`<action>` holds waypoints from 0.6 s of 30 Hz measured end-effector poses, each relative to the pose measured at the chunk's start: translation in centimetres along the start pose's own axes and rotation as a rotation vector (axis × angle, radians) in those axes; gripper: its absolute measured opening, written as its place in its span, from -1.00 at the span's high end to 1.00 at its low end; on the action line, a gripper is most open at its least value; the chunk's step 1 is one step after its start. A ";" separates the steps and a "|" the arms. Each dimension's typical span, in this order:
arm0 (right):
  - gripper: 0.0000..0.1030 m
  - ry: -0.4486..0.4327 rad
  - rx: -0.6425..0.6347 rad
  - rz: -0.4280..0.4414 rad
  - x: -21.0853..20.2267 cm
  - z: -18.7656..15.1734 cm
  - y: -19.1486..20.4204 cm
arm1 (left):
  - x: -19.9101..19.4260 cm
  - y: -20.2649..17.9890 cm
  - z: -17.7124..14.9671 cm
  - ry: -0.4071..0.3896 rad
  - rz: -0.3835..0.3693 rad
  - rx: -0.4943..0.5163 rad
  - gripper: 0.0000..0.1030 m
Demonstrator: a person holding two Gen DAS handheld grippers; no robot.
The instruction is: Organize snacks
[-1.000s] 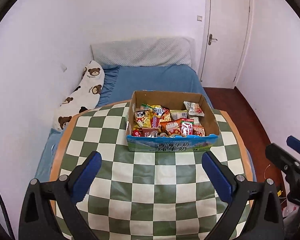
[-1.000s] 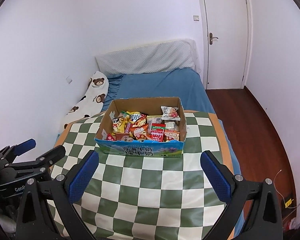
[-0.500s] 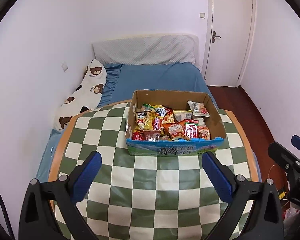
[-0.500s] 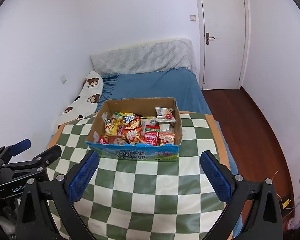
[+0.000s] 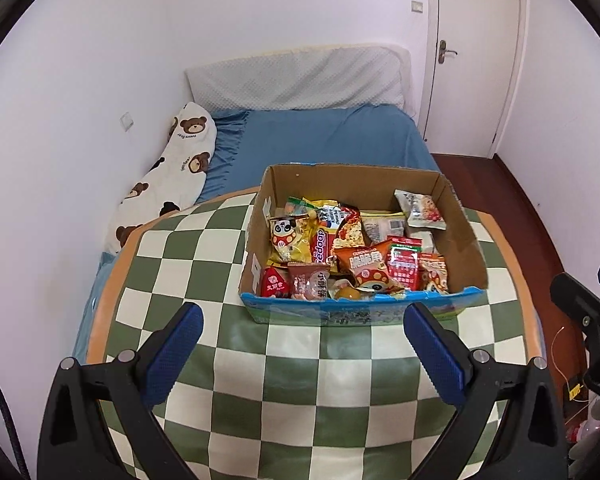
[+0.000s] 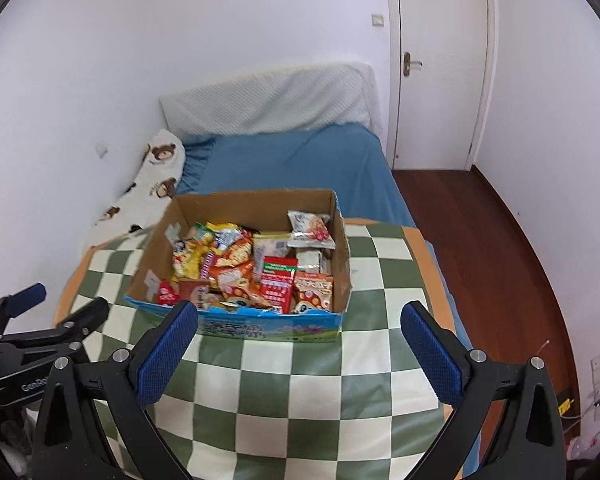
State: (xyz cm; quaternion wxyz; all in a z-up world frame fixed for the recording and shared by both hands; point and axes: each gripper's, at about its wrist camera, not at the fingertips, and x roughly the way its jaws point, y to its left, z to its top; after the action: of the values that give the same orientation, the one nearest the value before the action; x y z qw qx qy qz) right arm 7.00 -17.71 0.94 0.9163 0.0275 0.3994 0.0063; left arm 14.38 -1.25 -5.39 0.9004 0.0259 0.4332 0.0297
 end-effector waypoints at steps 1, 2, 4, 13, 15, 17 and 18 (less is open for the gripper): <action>-1.00 0.006 0.007 -0.001 0.8 0.2 -0.2 | 0.4 0.0 0.2 0.003 0.000 -0.002 -0.99; -1.00 0.011 0.007 -0.007 1.4 0.3 -0.3 | 0.8 -0.1 0.4 0.003 0.003 -0.002 -0.99; -1.00 0.023 0.009 -0.013 2.6 0.6 -0.4 | 1.5 -0.2 0.8 0.010 0.008 0.003 -0.99; -1.00 0.047 0.002 -0.032 5.0 1.0 -0.3 | 4.1 -0.7 1.5 0.037 0.009 0.010 -0.99; -1.00 0.048 0.004 -0.036 5.2 1.1 -0.4 | 4.4 -0.8 1.4 0.043 0.007 0.007 -0.99; -1.00 0.052 0.002 -0.041 5.5 1.1 -0.5 | 4.6 -0.8 1.4 0.050 0.003 0.007 -0.99; -1.00 0.053 0.003 -0.043 5.6 1.1 -0.5 | 4.7 -0.8 1.3 0.051 0.001 0.007 -0.99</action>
State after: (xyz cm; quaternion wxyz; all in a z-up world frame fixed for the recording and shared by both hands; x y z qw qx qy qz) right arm 11.62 -18.09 -2.44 0.9053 0.0200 0.4241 -0.0131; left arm 18.39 -1.75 -8.29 0.8889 0.0288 0.4563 0.0294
